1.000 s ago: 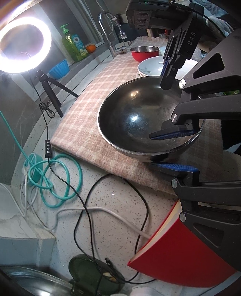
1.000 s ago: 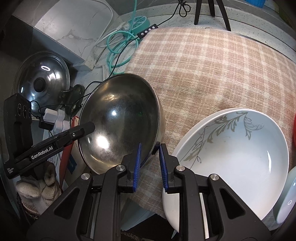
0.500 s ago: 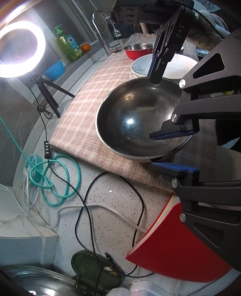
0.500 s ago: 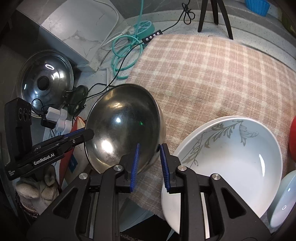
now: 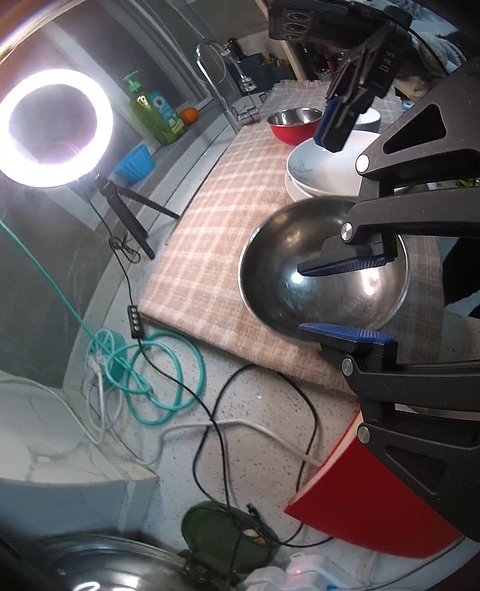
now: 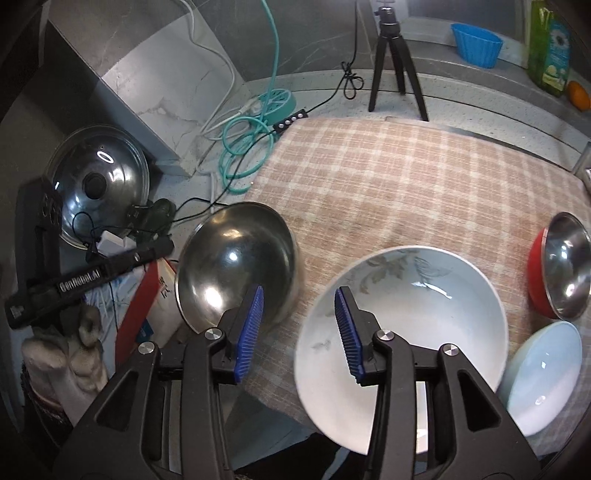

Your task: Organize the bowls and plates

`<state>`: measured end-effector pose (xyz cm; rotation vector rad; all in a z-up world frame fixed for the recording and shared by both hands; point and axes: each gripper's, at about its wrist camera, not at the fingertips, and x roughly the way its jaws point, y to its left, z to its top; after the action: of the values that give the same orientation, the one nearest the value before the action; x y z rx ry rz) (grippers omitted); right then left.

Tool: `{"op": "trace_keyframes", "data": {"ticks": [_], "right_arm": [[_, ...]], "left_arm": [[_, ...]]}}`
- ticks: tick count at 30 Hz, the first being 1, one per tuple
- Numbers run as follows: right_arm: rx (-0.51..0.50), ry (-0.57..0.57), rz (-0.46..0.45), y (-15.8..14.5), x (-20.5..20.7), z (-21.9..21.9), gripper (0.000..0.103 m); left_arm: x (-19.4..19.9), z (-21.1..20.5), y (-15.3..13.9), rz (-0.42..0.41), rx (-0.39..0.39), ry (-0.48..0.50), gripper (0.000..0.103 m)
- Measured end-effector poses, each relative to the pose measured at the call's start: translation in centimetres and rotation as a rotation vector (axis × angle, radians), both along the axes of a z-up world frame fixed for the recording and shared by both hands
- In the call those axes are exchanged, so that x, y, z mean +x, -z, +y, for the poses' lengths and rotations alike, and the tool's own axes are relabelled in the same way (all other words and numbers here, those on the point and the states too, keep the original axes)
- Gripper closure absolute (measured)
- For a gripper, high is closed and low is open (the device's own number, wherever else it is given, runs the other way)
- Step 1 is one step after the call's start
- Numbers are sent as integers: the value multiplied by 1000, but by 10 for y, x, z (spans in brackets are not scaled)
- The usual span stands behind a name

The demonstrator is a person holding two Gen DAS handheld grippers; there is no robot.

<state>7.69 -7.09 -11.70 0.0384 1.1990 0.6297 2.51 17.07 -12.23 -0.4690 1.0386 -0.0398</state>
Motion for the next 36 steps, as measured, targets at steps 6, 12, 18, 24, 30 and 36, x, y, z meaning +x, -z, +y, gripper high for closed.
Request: {"op": "trace_keyframes", "data": {"ticks": [6, 12, 18, 24, 30, 36], "right_arm": [[-7, 103, -32, -4, -7, -55, 61], [31, 240, -73, -10, -15, -125, 56], [-4, 270, -68, -2, -21, -183, 31], [-53, 383, -44, 4, -12, -248, 31], [-20, 415, -45, 5, 2, -291, 24], [-12, 369, -50, 9, 22, -302, 38]], "left_arm": [[11, -24, -11, -48, -19, 51, 79], [17, -57, -11, -53, -12, 124, 79], [33, -101, -5, -28, -18, 205, 79], [45, -146, -9, -32, -34, 253, 79], [50, -194, -3, -14, -39, 295, 79], [61, -239, 4, -3, -62, 308, 79]]}}
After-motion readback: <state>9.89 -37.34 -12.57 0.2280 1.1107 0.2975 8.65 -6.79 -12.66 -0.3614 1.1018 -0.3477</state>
